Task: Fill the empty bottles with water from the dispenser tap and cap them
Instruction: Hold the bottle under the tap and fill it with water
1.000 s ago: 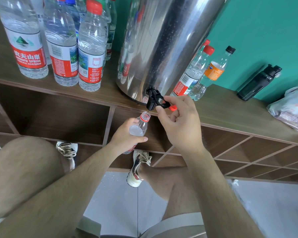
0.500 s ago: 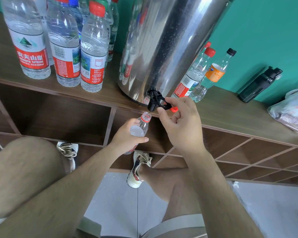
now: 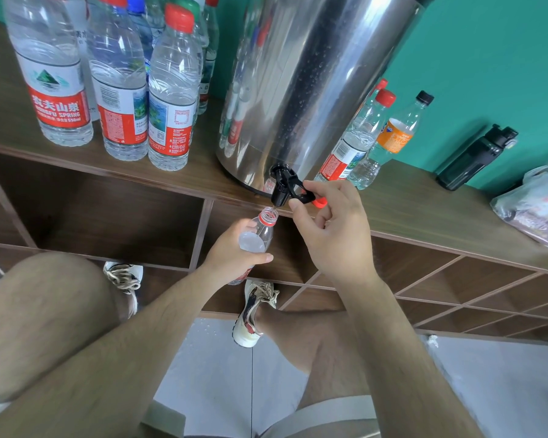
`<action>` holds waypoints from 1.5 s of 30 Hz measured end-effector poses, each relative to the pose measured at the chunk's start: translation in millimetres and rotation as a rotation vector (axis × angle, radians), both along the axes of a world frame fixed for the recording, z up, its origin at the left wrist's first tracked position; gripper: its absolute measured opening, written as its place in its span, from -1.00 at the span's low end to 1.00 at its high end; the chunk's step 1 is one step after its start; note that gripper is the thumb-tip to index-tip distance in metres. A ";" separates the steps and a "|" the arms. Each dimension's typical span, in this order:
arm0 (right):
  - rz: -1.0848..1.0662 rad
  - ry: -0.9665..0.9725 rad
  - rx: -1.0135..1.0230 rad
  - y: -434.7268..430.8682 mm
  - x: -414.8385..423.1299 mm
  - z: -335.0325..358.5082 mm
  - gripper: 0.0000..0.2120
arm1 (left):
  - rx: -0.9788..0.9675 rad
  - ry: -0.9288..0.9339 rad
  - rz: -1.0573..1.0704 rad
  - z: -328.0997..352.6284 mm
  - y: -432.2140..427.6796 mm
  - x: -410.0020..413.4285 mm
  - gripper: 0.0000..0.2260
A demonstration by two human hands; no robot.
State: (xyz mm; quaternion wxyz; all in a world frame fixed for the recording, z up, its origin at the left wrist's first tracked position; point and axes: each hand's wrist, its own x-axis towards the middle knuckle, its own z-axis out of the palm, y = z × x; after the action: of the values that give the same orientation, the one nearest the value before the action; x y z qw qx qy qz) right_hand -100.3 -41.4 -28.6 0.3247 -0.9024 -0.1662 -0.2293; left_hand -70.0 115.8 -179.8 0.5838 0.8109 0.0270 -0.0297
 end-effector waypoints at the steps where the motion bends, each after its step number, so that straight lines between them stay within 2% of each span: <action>1: 0.000 0.000 -0.001 -0.1 -0.2 0.0 -0.73 | 0.000 -0.001 -0.001 0.0 0.0 0.1 -0.30; 12: 0.012 -0.019 -0.031 -0.8 -1.0 0.2 -0.72 | -0.013 0.006 -0.001 -1.7 0.1 0.4 -0.29; 16: 0.029 -0.061 -0.086 -1.9 -2.1 1.5 -0.66 | -0.020 0.001 0.002 -1.4 0.3 1.0 -0.30; 21: 0.178 -0.115 -0.190 -8.2 6.4 -2.8 -0.63 | -0.027 -0.005 0.002 -1.5 0.0 0.8 -0.30; 26: 0.209 -0.132 -0.232 -10.4 10.1 -2.2 -0.58 | -0.024 0.001 0.006 -1.7 0.3 0.2 -0.30; 30: 0.250 -0.176 -0.299 -8.6 9.5 -1.8 -0.65 | -0.023 -0.005 0.012 -1.6 0.1 0.8 -0.29; 38: 0.290 -0.163 -0.271 -12.5 11.7 -1.0 -0.52 | -0.015 -0.006 0.012 -5.4 0.7 1.4 -0.30; 45: 0.308 -0.146 -0.228 -11.3 10.6 -0.8 -0.55 | -0.033 -0.011 0.012 -5.5 1.3 1.8 -0.31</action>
State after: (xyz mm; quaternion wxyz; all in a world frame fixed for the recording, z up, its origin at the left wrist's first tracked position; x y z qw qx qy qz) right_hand -89.7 -52.7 -29.4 0.2387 -0.8784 -0.3499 -0.2214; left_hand -68.2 117.1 -185.3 0.5974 0.8012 0.0279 -0.0221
